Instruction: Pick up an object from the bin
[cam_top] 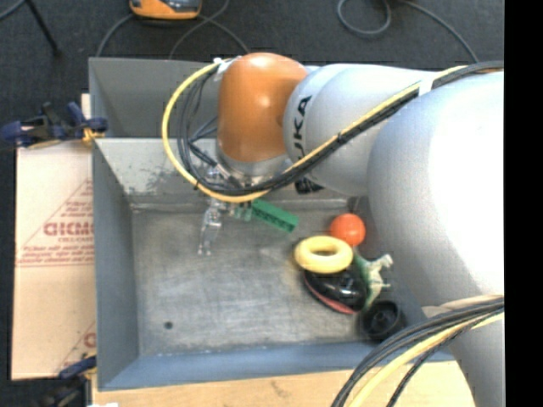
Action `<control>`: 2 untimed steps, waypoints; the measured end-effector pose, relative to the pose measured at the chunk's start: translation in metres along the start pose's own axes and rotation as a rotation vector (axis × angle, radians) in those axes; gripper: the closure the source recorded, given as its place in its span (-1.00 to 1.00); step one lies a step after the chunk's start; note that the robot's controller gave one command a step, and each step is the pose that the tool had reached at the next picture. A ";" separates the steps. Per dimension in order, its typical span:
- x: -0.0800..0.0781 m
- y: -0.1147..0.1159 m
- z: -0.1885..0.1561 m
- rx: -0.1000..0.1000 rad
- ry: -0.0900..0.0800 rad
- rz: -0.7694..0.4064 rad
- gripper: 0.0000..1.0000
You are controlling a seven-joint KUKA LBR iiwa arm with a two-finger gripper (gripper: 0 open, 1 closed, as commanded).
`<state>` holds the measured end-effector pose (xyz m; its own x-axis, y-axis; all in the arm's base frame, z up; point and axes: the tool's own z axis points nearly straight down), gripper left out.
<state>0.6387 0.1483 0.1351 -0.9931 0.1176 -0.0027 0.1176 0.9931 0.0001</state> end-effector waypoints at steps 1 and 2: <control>-0.015 -0.021 0.034 -0.002 -0.006 -0.070 -1.00; -0.022 -0.061 0.058 -0.001 0.000 -0.047 -1.00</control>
Offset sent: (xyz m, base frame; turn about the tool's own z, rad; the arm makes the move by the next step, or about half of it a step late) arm 0.0153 -0.0733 -0.0651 -0.0304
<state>0.6535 0.0855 0.0773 -0.9975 0.0706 -0.0028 0.0706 0.9975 0.0011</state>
